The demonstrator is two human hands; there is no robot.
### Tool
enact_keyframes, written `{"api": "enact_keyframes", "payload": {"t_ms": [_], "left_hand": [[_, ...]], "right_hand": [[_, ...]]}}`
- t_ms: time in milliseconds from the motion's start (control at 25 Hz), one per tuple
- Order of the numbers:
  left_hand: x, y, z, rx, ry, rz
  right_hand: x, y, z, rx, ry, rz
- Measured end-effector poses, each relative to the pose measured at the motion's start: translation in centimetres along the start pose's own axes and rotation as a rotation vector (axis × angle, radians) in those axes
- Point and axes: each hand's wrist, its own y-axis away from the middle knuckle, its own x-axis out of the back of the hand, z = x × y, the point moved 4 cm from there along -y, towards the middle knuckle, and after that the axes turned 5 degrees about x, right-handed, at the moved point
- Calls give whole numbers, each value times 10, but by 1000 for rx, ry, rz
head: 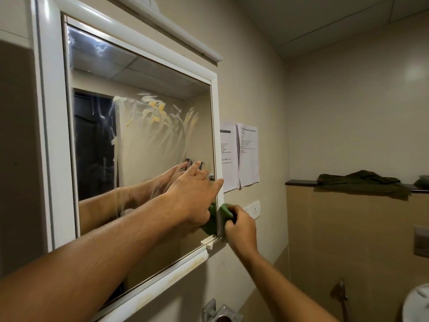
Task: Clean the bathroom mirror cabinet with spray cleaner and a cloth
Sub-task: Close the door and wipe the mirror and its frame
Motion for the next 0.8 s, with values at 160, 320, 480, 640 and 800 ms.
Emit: {"api": "enact_keyframes", "payload": {"t_ms": [160, 320, 480, 640, 800], "left_hand": [[-5, -4, 1, -5, 9, -1], [-3, -1, 0, -6, 0, -7], [-5, 3, 0, -7, 3, -7], [-8, 4, -4, -5, 23, -11], [0, 10, -5, -12, 2, -12]], "right_hand": [[-5, -30, -6, -3, 85, -10], [-9, 6, 28, -114, 106, -115], [13, 23, 37, -201, 67, -328], [31, -33, -15, 84, -74, 80], [-13, 4, 1, 276, 125, 54]]}}
